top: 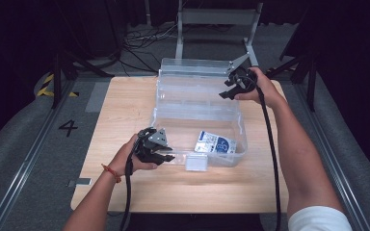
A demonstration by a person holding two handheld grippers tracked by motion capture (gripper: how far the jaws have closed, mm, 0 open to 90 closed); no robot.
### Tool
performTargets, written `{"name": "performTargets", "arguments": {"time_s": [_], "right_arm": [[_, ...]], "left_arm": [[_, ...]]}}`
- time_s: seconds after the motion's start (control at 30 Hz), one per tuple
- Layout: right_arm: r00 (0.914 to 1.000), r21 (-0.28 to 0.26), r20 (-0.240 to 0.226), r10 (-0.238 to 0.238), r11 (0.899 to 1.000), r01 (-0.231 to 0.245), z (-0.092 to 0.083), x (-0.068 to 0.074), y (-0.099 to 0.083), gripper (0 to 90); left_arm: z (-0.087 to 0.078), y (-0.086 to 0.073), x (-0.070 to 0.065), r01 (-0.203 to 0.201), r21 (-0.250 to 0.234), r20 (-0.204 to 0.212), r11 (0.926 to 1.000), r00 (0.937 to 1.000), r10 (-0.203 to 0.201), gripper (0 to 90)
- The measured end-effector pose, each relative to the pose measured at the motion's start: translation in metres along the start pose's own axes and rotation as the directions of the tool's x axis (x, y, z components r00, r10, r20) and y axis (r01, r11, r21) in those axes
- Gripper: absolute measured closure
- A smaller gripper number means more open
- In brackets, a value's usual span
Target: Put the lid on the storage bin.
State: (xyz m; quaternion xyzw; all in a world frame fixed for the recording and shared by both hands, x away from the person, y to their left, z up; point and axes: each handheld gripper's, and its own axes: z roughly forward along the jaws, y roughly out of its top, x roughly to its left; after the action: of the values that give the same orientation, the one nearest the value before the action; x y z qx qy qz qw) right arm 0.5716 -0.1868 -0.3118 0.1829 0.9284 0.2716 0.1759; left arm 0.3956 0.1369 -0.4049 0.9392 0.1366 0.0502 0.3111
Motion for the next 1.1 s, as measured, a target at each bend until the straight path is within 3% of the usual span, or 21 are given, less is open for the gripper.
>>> {"name": "performTargets", "arguments": {"time_s": [0.07, 0.13, 0.27, 0.33, 0.4, 0.47, 0.57, 0.63, 0.73, 0.83, 1.1], "right_arm": [[1.0000, 0.014, -0.006, -0.007, 1.000, 0.007, 0.001, -0.002, 0.003, 51.0], [0.9995, 0.033, -0.021, -0.023, 0.999, 0.024, 0.003, -0.003, 0.007, 51.0], [0.9987, 0.061, -0.002, -0.052, 0.997, 0.052, 0.007, -0.002, 0.013, 51.9], [0.9981, 0.075, -0.038, -0.048, 0.996, 0.050, 0.010, -0.003, 0.016, 53.7], [0.9980, 0.089, -0.022, -0.059, 0.994, 0.061, 0.014, -0.003, 0.019, 55.3], [0.9965, 0.087, -0.055, -0.063, 0.994, 0.067, 0.015, -0.004, 0.023, 57.7], [0.9957, 0.094, -0.060, -0.071, 0.993, 0.076, 0.016, -0.004, 0.026, 60.6], [0.9907, 0.099, -0.082, -0.109, 0.988, 0.116, 0.015, -0.003, 0.028, 69.7], [0.9854, 0.089, -0.111, -0.129, 0.986, 0.139, 0.013, -0.003, 0.029, 80.3], [0.9840, 0.087, -0.110, -0.140, 0.985, 0.150, 0.013, -0.001, 0.029, 81.9], [0.9720, 0.166, -0.095, -0.215, 0.959, 0.228, 0.016, 0.006, 0.041, 83.6]], "left_arm": [[0.000, -0.001, 0.001, 0.005, -0.003, -0.005, 1.0000, 1.0000, -0.005, 71.0], [0.000, -0.002, 0.002, 0.002, -0.007, -0.006, 1.0000, 1.0000, -0.002, 71.9], [-0.001, -0.004, 0.003, 0.007, -0.015, -0.004, 0.9999, 1.0000, -0.007, 74.0], [-0.001, -0.005, 0.004, 0.013, -0.025, 0.004, 0.9996, 0.9999, -0.013, 74.2], [-0.001, -0.005, 0.004, 0.017, -0.021, 0.007, 0.9996, 0.9998, -0.017, 74.3], [-0.001, -0.006, 0.004, 0.015, -0.022, 0.007, 0.9996, 0.9999, -0.015, 74.5], [-0.001, -0.006, 0.005, 0.014, -0.026, 0.007, 0.9996, 0.9999, -0.013, 74.5], [-0.001, -0.006, 0.005, 0.014, -0.029, 0.008, 0.9995, 0.9999, -0.014, 74.5], [-0.001, -0.007, 0.005, 0.017, -0.040, 0.010, 0.9990, 0.9998, -0.016, 74.5], [-0.001, -0.008, 0.005, 0.019, -0.051, 0.011, 0.9985, 0.9998, -0.019, 74.5], [-0.001, -0.008, 0.003, 0.011, -0.069, -0.001, 0.9976, 0.9999, -0.011, 74.6]]}}
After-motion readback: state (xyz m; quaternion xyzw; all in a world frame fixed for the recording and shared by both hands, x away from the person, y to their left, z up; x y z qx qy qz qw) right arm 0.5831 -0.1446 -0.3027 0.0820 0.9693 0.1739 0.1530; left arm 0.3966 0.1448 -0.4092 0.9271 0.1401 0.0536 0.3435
